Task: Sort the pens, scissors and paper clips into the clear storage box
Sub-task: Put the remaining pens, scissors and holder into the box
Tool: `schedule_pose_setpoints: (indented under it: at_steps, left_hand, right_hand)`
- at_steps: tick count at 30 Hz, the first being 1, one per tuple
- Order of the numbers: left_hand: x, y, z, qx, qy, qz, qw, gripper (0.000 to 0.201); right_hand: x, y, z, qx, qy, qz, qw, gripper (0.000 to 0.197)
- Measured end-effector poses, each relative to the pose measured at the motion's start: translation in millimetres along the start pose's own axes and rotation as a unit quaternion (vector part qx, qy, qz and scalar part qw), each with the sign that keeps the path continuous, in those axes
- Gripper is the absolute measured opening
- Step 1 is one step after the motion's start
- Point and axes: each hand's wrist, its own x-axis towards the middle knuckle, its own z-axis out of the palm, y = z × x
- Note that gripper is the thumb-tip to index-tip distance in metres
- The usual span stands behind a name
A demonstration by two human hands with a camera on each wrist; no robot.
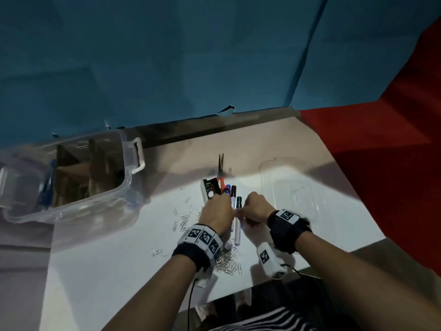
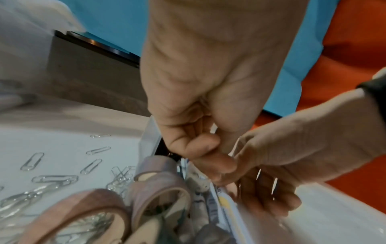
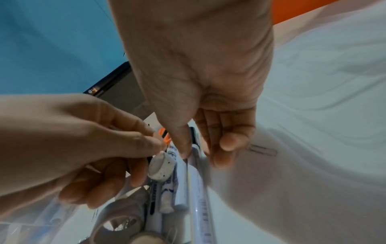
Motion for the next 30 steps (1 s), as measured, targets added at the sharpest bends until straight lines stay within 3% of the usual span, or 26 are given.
schedule_pose_setpoints:
  at_steps: [5,12,16,21,23,30]
  left_hand:
    - [9.7,6.0,3.8,0.084,0.012,0.003,0.996,0.027]
    - [22.1,8.5,11.4,0.056,-0.01,-0.029,0.998,0.023]
    - [22.9,8.8,18.3,0.024,-0.021,-0.05,0.998,0.022]
    - [23.8,13.7,24.9,-0.007,-0.005,-0.057,0.998,0.023]
    - [21.8,18.4,26.3,-0.019,-0.01,-0.064,0.998,0.025]
    - [4.2,16.5,-2.5,-0.033,-0.047,-0.066,0.996,0.023]
  right_hand:
    - [5.9,6.0,-5.5,0.045,0.052,0.021,0.997,0.031]
    - [8.0,-0.4,-10.7,0.177,0.074,0.024,0.981,0.019]
    - [9.0,-2.3,-3.0,0.098,0.077,0.045,0.991,0.042]
    - [9.8,-1.8,1.2,0.012,0.078,0.043,0.996,0.029]
    - [10.2,-0.5,-1.9,0.018,0.07,0.038,0.997,0.02]
    - [10.0,11.6,-35.2,0.119,0.067,-0.003,0.991,0.019]
